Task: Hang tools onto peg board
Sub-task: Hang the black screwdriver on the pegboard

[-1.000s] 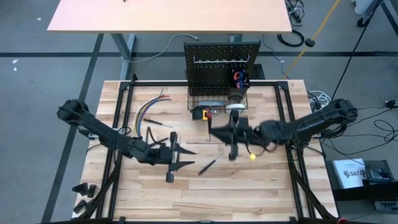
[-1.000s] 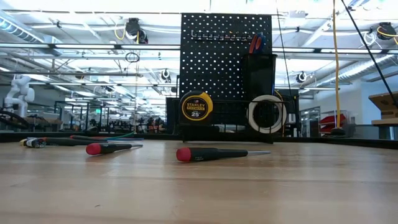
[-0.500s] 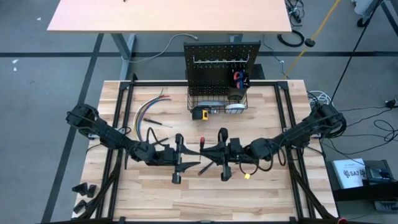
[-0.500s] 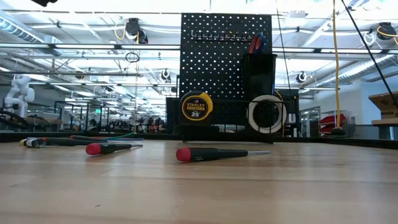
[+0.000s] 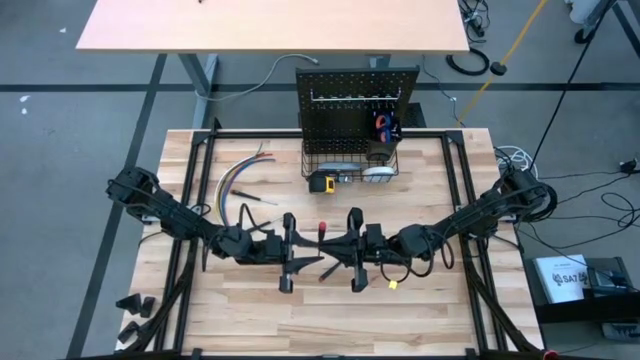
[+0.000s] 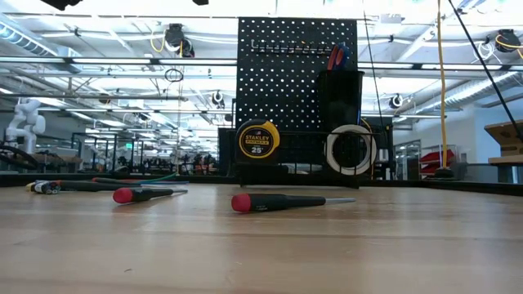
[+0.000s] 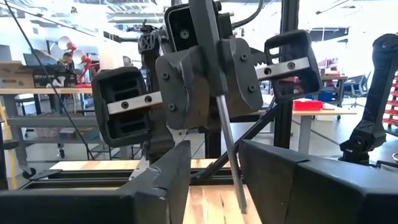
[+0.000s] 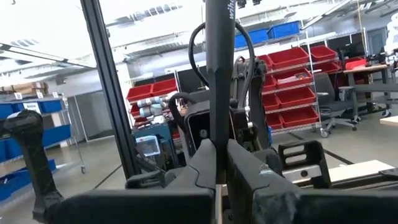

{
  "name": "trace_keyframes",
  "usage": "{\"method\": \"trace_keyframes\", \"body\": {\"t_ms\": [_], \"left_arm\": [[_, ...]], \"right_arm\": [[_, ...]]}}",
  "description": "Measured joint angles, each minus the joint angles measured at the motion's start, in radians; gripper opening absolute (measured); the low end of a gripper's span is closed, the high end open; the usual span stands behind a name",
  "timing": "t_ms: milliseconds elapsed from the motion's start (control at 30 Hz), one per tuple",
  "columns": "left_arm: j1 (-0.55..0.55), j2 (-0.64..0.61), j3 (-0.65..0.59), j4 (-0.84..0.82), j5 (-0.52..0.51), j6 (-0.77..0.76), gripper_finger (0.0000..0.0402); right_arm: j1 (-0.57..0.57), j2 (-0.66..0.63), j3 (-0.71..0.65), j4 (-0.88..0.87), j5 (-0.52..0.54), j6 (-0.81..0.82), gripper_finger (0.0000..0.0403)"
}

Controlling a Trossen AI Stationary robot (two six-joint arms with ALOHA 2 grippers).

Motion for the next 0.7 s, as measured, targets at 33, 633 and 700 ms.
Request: {"method": "trace_keyframes", "body": {"t_ms": [33,633,700], "left_arm": [[0.000,0.000,0.000,0.000,0.000,0.000,0.0132],[0.000,-0.004,0.000,-0.010,-0.012,0.012,0.0007],[-0.008,-0.016,0.000,-0.023,-0.029,0.012,0.0007]], "right_arm": [[0.000,0.000,0.000,0.001,0.000,0.000,0.0004],[0.011,0.000,0.000,-0.021,-0.003,-0.145,0.0076],[0.018,-0.003,0.000,-0.023,0.000,-0.181,0.0110]]}}
